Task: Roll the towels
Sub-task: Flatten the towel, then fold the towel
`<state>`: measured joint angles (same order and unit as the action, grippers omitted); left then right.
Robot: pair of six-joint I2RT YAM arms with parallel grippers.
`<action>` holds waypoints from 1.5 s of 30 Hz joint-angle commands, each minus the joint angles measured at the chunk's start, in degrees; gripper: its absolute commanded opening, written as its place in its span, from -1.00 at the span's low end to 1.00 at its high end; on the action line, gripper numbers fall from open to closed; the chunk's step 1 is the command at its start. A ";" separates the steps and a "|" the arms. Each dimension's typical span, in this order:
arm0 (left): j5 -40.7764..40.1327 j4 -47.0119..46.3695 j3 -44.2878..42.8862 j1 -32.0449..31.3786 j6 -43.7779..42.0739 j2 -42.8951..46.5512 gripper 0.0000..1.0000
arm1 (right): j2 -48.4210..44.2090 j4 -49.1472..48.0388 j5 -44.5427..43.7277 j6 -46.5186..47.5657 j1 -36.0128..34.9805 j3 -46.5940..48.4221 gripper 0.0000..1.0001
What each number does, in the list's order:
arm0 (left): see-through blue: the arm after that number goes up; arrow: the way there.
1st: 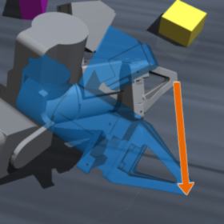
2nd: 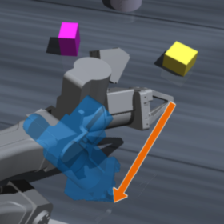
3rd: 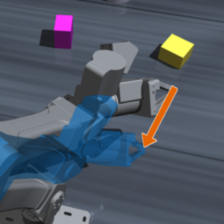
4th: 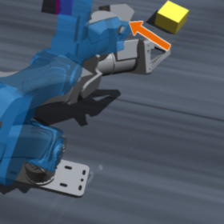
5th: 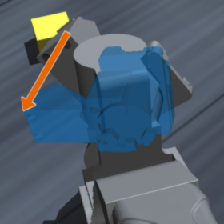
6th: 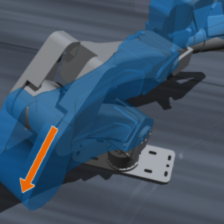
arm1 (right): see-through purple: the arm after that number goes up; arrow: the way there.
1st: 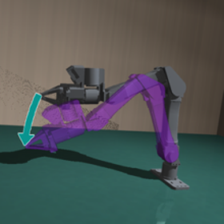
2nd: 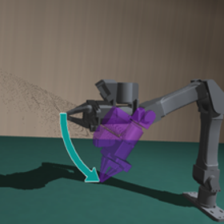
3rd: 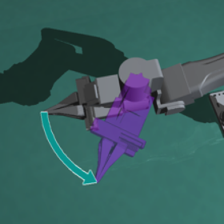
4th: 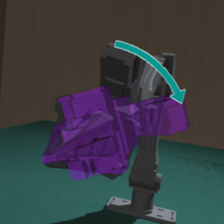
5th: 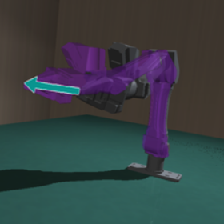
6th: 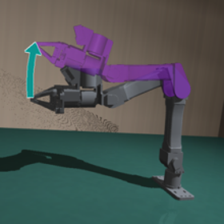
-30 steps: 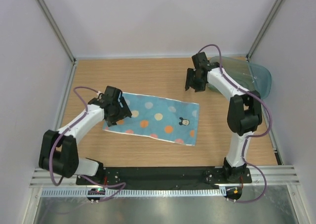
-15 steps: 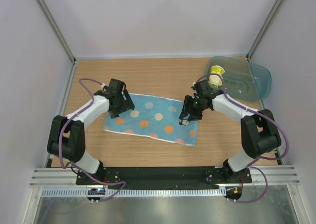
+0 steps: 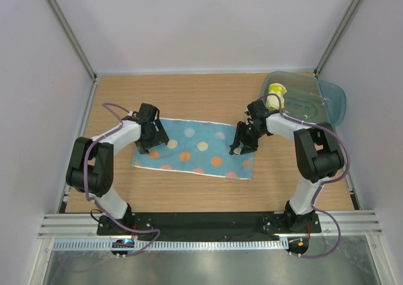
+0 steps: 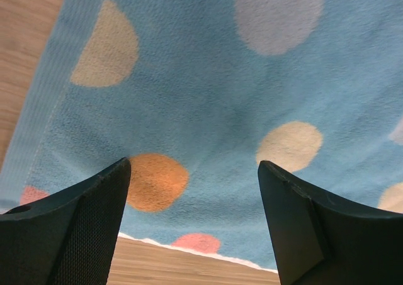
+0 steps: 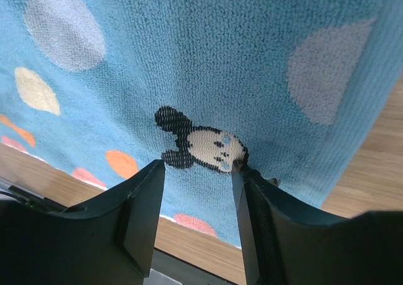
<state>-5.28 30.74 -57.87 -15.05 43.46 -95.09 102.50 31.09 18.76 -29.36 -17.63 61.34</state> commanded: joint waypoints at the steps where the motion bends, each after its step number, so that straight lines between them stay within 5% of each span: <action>1: -2.80 0.45 2.23 0.46 0.13 0.69 0.65 | 3.49 0.54 -4.08 2.99 1.63 2.55 0.08; 17: -4.30 1.69 8.21 0.55 1.10 7.90 0.64 | 5.44 2.83 -6.55 6.87 3.57 9.23 0.11; 26: -5.88 7.13 1.45 0.55 0.92 13.96 0.65 | -8.33 7.05 -9.35 8.01 -1.17 11.96 0.24; 31: -6.67 8.63 3.72 0.46 2.41 25.28 0.66 | -23.02 6.44 -22.44 5.47 -6.79 6.35 0.48; 32: -6.50 7.76 5.29 0.46 2.94 27.30 0.66 | -25.83 5.83 -25.94 3.81 -7.33 4.42 0.80; 34: -5.45 6.01 11.17 0.46 3.82 34.57 0.69 | -31.81 4.33 -26.85 2.04 -7.33 -1.56 0.99; 38: -8.88 6.25 20.33 0.55 9.62 46.12 0.76 | -36.40 3.10 -25.80 -0.95 -7.25 -9.03 1.00; 45: -8.61 15.84 24.55 0.28 16.74 49.30 0.67 | -40.62 3.01 -21.32 -4.56 -5.58 -15.72 0.99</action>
<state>-12.51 44.03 -33.98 -14.85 55.90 -46.06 64.60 35.75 -3.49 -31.70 -23.49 46.09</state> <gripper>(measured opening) 0.842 0.996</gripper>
